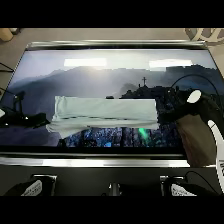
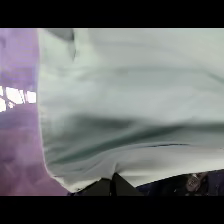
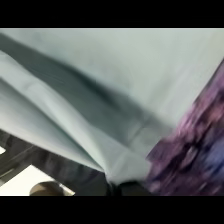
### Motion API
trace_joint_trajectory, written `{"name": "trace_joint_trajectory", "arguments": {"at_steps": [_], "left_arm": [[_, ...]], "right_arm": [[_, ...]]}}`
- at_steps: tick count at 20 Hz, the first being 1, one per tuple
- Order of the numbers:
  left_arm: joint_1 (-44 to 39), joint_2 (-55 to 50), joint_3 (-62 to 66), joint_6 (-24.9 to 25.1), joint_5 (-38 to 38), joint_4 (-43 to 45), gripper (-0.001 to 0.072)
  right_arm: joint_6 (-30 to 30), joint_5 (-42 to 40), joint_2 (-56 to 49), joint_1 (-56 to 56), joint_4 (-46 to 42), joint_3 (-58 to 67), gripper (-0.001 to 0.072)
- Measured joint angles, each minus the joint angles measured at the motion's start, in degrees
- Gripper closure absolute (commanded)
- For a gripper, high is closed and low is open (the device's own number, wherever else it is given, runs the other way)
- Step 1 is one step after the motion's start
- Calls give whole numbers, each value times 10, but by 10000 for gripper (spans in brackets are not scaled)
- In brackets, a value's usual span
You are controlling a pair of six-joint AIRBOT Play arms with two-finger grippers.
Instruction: Fold the shirts.
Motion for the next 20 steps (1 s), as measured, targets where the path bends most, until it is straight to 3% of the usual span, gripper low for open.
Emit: {"name": "trace_joint_trajectory", "arguments": {"at_steps": [5, 11, 12, 13, 14, 15, 16, 17, 20], "left_arm": [[-23, -142, 152, 0, -7, -38, 676], [-38, -304, 288, -13, -8, -50, 673], [-40, -323, 298, -17, -8, -50, 627], [-41, -338, 304, -28, -8, -50, 537], [-41, -350, 309, -40, -8, -47, 493], [-42, -358, 314, -48, -8, -47, 490], [-42, -364, 319, -55, -8, -47, 421], [-42, -367, 327, -58, -11, -47, 406], [-42, -361, 361, -50, -26, -49, 406]], "right_arm": [[1, -12, -108, 0, -16, 129, 697], [2, -41, -198, 0, 8, 181, 694], [2, -39, -209, 0, 15, 184, 693], [2, -40, -217, 0, 23, 186, 691], [2, -40, -225, 0, 29, 187, 609], [2, -37, -230, 0, 35, 188, 384], [2, -35, -233, -1, 40, 191, 138], [-2, -31, -234, -2, 43, 195, 68], [-14, 0, -233, -17, 52, 217, 27]]}}
